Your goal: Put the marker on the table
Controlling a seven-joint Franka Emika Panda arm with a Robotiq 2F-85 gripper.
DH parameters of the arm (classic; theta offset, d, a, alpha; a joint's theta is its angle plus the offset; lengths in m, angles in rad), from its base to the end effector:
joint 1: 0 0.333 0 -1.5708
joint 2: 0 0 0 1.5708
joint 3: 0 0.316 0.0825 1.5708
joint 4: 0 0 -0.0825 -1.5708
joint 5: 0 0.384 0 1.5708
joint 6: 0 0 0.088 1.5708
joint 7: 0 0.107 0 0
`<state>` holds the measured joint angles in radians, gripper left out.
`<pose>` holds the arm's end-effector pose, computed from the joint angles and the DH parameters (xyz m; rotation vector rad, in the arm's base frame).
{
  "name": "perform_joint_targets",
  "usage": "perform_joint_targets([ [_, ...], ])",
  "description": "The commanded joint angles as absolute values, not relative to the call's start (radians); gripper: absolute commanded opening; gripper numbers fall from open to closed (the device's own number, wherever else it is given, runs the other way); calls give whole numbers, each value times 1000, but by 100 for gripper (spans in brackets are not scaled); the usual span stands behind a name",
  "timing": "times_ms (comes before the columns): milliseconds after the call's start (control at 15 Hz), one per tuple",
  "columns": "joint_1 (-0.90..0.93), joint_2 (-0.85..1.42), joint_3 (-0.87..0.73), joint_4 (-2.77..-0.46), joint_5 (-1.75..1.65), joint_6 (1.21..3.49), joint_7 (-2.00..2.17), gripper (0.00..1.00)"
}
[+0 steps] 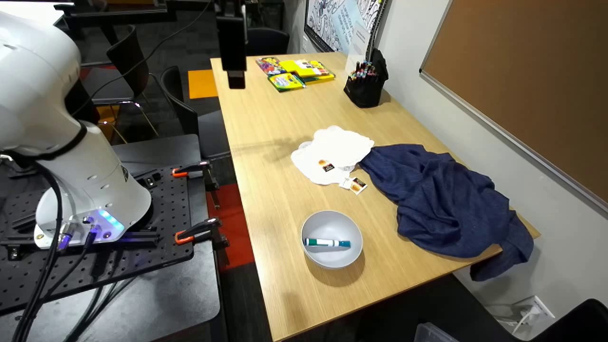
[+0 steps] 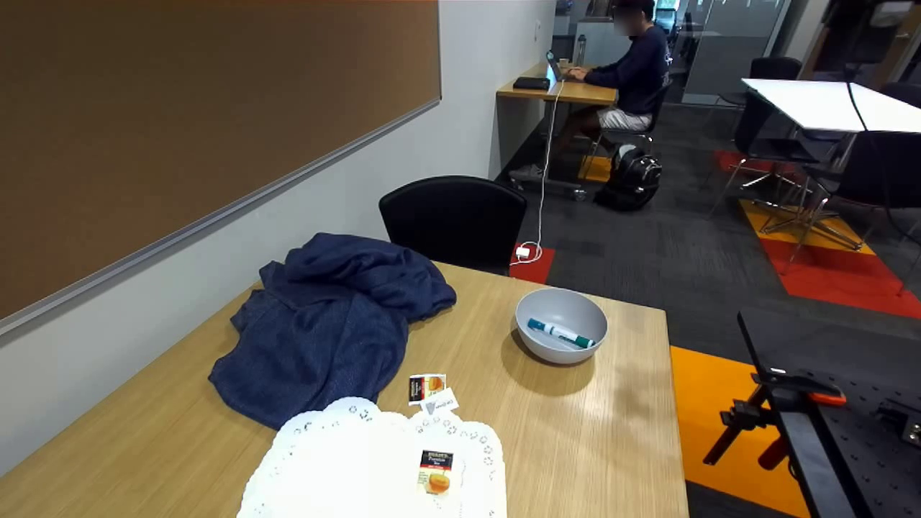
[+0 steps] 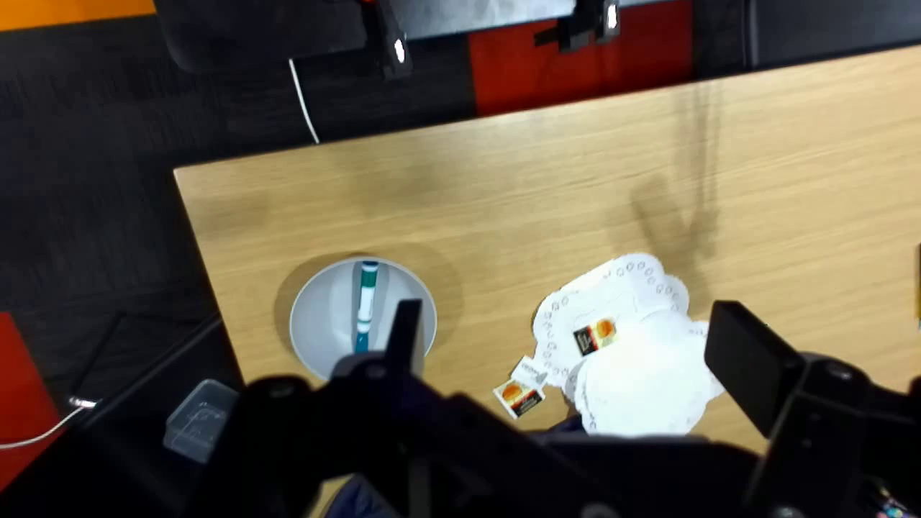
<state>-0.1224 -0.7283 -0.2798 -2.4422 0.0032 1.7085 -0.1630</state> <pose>0.3040 -0.1446 0.5332 -2.9425 0.2489 -0.0325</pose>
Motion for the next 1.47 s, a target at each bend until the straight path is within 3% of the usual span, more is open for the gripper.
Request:
perform_joint_targets([
  [0, -158, -651, -264, -2457, -31, 1895, -154, 100],
  [800, -194, -189, -265, -2554, -97, 2683, -144, 100],
  [1000, -202, -78, -267, -2538, -97, 2752, -142, 100],
  [1400, -213, 87, -273, -2465, -20, 2678, -172, 100],
])
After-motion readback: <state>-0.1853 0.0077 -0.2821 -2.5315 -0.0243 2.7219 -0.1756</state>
